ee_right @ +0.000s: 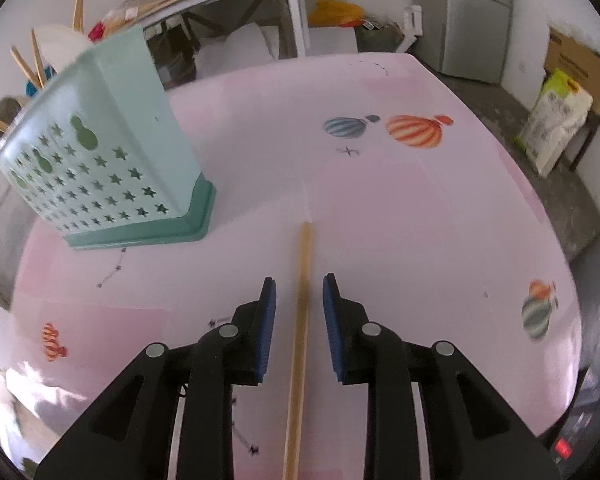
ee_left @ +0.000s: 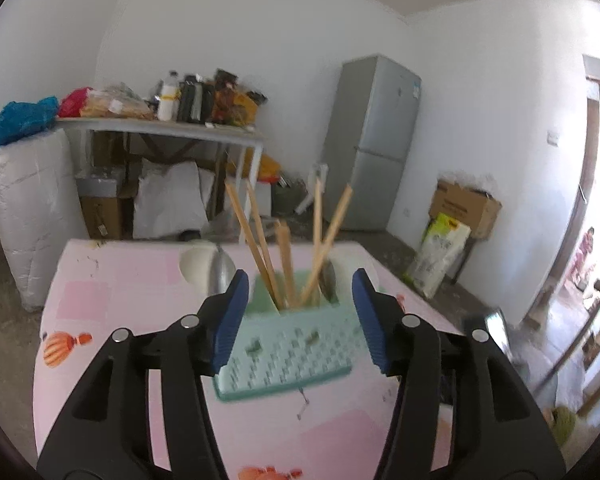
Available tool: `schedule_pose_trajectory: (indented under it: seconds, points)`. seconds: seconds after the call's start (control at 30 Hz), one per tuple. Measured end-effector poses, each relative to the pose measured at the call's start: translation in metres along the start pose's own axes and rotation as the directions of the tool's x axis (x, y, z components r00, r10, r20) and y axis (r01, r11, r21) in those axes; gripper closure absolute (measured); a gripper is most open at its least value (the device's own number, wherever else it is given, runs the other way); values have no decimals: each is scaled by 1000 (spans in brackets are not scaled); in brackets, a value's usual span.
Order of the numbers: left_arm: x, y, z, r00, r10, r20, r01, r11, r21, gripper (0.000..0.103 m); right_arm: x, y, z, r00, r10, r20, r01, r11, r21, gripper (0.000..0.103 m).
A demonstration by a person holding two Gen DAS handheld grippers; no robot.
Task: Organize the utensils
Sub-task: 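Lift the chopstick with the right tool and drop it into the green holder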
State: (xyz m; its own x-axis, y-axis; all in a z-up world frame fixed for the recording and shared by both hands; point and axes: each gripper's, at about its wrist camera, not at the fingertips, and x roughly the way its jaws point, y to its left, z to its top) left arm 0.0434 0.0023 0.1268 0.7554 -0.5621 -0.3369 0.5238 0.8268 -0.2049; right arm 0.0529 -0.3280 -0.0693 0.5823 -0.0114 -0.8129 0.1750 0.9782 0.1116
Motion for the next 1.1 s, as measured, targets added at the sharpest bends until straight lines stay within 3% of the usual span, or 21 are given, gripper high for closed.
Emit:
schedule_pose_trajectory:
  seconds: [0.1, 0.13, 0.2, 0.3, 0.43, 0.53, 0.63, 0.73, 0.77, 0.9, 1.0, 1.1]
  points:
    - [11, -13, -23, 992, -34, -118, 35, 999, 4, 50, 7, 9, 3, 999, -47, 10, 47, 997, -63, 80]
    - [15, -18, -29, 987, -41, -154, 43, 999, 9, 50, 7, 10, 3, 999, -50, 11, 50, 996, -68, 85]
    - [28, -32, -48, 969, -40, -245, 49, 998, 28, 50, 6, 8, 4, 999, -42, 4, 42, 997, -58, 96]
    - [45, -39, -72, 938, -32, -345, 45, 999, 29, 50, 0, 3, 4, 1000, -30, 6, 31, 999, -27, 96]
    - [57, -29, -88, 918, -24, -397, 15, 1000, -26, 48, -37, -7, 10, 996, 0, 88, -2, 999, 33, 96]
    - [61, -18, -91, 913, 20, -407, -27, 1000, -12, 47, -85, -10, 19, 975, 51, 218, -65, 996, 59, 96]
    - [61, -11, -91, 912, 77, -403, -73, 997, 23, 43, -135, -6, 34, 926, 115, 360, -145, 988, 56, 96]
    - [59, -1, -92, 910, 104, -401, -102, 994, 24, 38, -181, 6, 54, 848, 173, 502, -211, 977, 19, 96]
    - [58, 1, -93, 910, 111, -400, -111, 994, 23, 36, -197, 11, 63, 807, 206, 554, -244, 970, -5, 96]
    - [57, 6, -93, 907, 144, -395, -143, 989, 32, 30, -231, 34, 91, 685, 288, 669, -314, 945, -86, 96]
    - [55, 9, -92, 908, 169, -383, -167, 985, 39, 24, -239, 60, 112, 624, 356, 695, -355, 922, -153, 96]
    - [51, 12, -89, 915, 177, -364, -177, 984, 34, 20, -234, 80, 125, 606, 389, 694, -366, 911, -191, 96]
